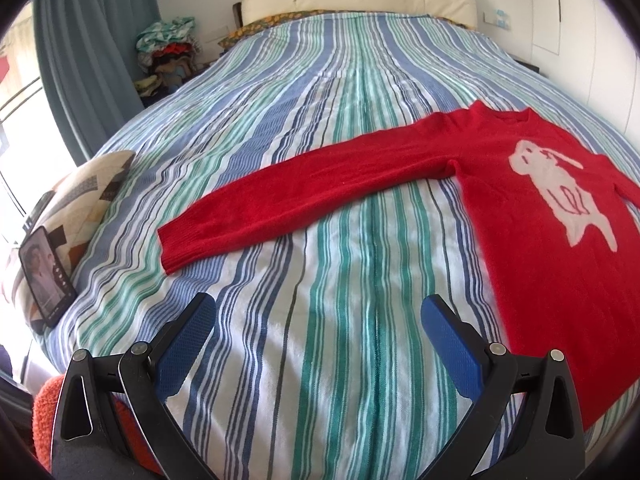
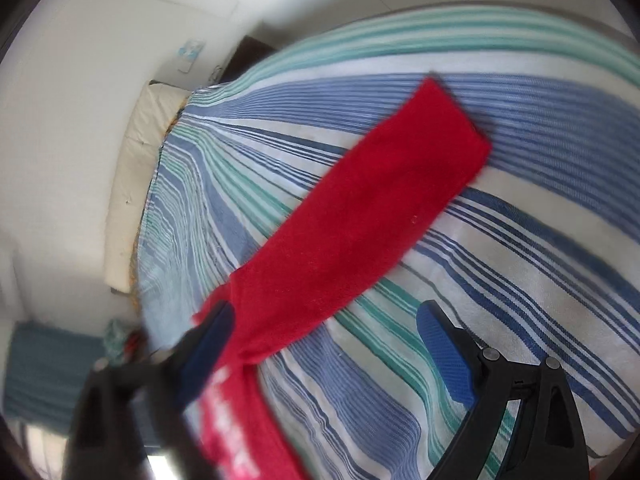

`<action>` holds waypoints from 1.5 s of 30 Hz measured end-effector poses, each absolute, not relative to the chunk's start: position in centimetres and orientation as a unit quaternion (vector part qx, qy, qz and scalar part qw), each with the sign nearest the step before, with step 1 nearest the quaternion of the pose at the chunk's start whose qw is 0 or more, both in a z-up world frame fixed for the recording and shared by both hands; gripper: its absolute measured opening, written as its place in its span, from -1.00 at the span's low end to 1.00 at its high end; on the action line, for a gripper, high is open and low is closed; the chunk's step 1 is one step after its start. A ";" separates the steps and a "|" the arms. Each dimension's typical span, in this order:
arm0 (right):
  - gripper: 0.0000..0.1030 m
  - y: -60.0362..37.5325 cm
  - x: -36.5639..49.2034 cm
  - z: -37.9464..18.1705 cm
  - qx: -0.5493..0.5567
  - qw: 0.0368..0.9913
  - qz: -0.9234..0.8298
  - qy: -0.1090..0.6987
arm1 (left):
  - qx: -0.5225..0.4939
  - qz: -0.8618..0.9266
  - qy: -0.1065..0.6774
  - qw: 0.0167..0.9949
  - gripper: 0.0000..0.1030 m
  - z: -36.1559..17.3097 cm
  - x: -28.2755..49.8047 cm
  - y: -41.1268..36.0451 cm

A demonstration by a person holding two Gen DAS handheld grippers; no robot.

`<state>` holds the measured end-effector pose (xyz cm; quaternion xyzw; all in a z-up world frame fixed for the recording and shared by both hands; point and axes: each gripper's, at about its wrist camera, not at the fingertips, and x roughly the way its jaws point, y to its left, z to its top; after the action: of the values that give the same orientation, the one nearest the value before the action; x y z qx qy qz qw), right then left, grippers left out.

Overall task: Fold small clothes
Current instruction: 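Move the right gripper to the cuff of the unfolded sleeve, then close the right gripper on the sleeve cuff, then lay the sleeve across the sweater body with the right gripper, then open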

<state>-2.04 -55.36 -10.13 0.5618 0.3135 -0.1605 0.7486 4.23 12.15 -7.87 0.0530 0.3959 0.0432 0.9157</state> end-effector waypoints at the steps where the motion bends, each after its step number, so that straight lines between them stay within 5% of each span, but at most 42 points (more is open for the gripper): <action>1: 0.75 -55.8 -2.0 -10.9 0.571 0.740 -0.174 0.312 | 0.052 0.044 0.398 0.915 0.99 -7.9 4.3 12.2; 6: 0.58 -58.8 -1.2 -12.7 0.583 0.726 -0.232 0.280 | 0.038 0.058 0.405 0.912 0.99 -8.0 4.3 13.0; 8: 0.35 -59.5 -0.9 -12.9 0.576 0.730 -0.256 0.264 | 0.034 0.066 0.409 0.910 0.99 -8.1 4.2 13.4; 12: -0.92 -60.6 -1.0 -12.7 0.540 0.736 -0.312 0.265 | 0.023 0.079 0.417 0.905 0.99 -8.4 4.1 14.2; 17: -0.92 -58.4 1.8 -5.3 0.444 0.819 -0.259 0.254 | -0.005 0.067 0.424 0.903 0.99 -8.9 4.7 14.5; 23: -0.92 -44.4 11.0 6.2 0.272 0.923 -0.023 0.272 | 0.010 0.053 0.427 0.903 0.99 -9.2 5.0 13.2; 30: -0.88 -24.7 19.8 5.5 0.153 0.908 0.170 0.352 | -0.001 0.063 0.426 0.902 0.99 -9.1 4.7 14.4; 32: -0.61 -20.5 21.9 2.5 0.145 0.876 0.211 0.409 | -0.006 0.066 0.427 0.902 0.99 -9.1 4.7 14.8; 33: 0.09 -19.1 22.6 0.8 0.144 0.858 0.224 0.439 | -0.006 0.068 0.426 0.902 0.99 -9.1 4.7 14.9; 34: 0.48 -18.4 22.8 -0.6 0.144 0.848 0.233 0.453 | -0.005 0.070 0.425 0.903 0.99 -9.1 4.6 15.0; 45: 0.47 -29.5 20.9 -6.8 0.295 0.819 0.130 0.475 | 0.008 0.055 0.429 0.901 0.99 -9.6 5.3 13.8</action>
<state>20.93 -29.47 -6.78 0.2952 0.4754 0.1297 0.8185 5.32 13.79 -9.56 0.0076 0.4295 0.0550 0.9014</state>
